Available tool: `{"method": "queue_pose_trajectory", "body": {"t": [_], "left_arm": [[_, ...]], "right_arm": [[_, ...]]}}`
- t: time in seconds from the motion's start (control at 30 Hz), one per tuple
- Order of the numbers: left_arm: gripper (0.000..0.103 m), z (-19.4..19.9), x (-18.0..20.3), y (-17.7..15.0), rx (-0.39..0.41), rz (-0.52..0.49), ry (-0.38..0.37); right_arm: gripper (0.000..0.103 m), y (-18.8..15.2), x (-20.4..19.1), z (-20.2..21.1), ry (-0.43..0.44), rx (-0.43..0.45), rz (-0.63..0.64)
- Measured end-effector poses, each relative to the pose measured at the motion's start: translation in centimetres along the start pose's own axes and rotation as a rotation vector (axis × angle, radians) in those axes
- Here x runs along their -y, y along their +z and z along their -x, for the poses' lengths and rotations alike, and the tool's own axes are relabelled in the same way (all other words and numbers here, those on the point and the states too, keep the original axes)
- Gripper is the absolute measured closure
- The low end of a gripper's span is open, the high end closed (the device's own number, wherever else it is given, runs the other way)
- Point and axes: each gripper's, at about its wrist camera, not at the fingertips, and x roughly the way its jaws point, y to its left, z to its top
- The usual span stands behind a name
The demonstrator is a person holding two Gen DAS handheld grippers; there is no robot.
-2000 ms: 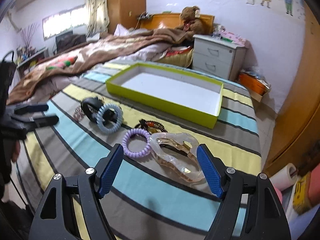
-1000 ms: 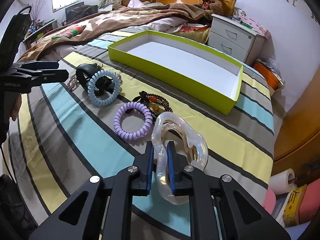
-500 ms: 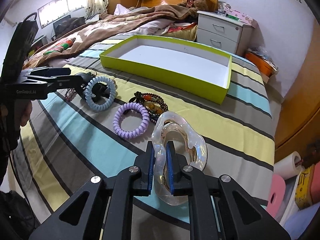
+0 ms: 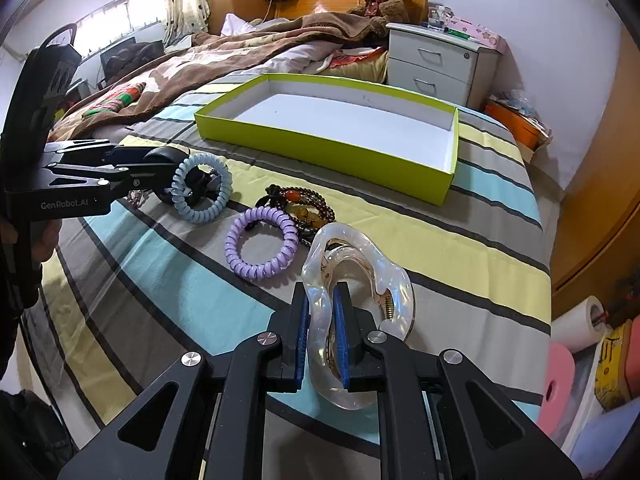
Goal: Organize jewelry
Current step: 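Lift the claw clip with the right tool while the left tool grasps the black watch band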
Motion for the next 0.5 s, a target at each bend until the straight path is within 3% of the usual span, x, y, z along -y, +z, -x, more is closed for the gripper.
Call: {"method": "queue_pose_trajectory", "body": {"t": [0.1, 0.2, 0.5], "left_arm": [[0.057, 0.13, -0.12, -0.05, 0.002, 0.007, -0.009], [0.079, 0.08, -0.05, -0.16, -0.003, 0.005, -0.009], [0.089, 0.09, 0.35, -0.58, -0.007, 0.012, -0.014]], "right_arm": [[0.09, -0.04, 0.03, 0.08, 0.0, 0.002, -0.003], [0.09, -0.09, -0.05, 0.19, -0.002, 0.005, -0.007], [0.09, -0.2, -0.01, 0.39, -0.009, 0.01, -0.011]]}}
